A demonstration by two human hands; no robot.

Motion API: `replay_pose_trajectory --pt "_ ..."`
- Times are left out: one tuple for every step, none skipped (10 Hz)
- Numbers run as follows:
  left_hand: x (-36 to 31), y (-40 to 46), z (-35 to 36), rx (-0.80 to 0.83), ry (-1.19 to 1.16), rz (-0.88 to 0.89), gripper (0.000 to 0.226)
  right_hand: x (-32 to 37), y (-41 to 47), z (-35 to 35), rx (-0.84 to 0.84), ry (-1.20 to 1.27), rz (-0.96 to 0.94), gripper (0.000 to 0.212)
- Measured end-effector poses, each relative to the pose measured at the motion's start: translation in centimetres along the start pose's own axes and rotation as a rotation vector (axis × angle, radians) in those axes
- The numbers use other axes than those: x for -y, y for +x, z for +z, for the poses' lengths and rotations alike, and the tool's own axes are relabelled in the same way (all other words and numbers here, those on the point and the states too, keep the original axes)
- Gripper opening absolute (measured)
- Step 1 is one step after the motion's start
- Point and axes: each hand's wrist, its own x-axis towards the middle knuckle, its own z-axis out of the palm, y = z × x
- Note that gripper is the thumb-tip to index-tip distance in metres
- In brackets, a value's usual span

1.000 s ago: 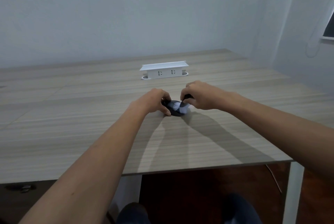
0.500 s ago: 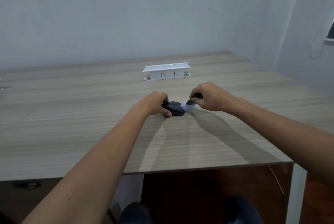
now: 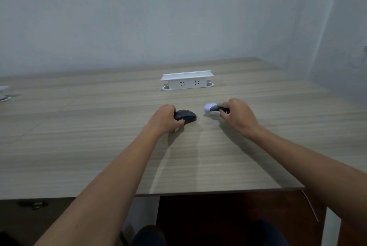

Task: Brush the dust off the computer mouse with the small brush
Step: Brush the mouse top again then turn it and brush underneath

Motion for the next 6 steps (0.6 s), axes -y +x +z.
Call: replay_pose_trajectory --pt "0.1 0.0 0.4 -0.042 -0.021 -0.026 0.037 -0.4 -0.4 0.4 0.008 -0.039 0.010 0.031" --pt "0.0 -0.3 0.7 -0.067 -0.029 -0.051 0.037 -0.7 -1.1 0.9 0.031 -0.062 -0.014 0.032" --pt "-0.1 -0.4 1.0 -0.074 -0.029 -0.065 0.041 -0.9 -1.4 1.4 0.016 -0.079 -0.030 0.033" --pt "-0.4 -0.6 1.0 -0.082 -0.002 -0.063 0.047 -1.0 -1.6 1.6 -0.014 -0.103 -0.057 0.025" --pt "-0.4 -0.6 1.1 -0.075 0.000 -0.057 0.055 -0.9 -1.6 1.4 -0.022 -0.074 -0.093 0.023" --pt "-0.4 -0.5 0.4 -0.125 -0.032 -0.077 0.073 -1.1 -0.9 0.8 -0.049 0.016 -0.063 0.026"
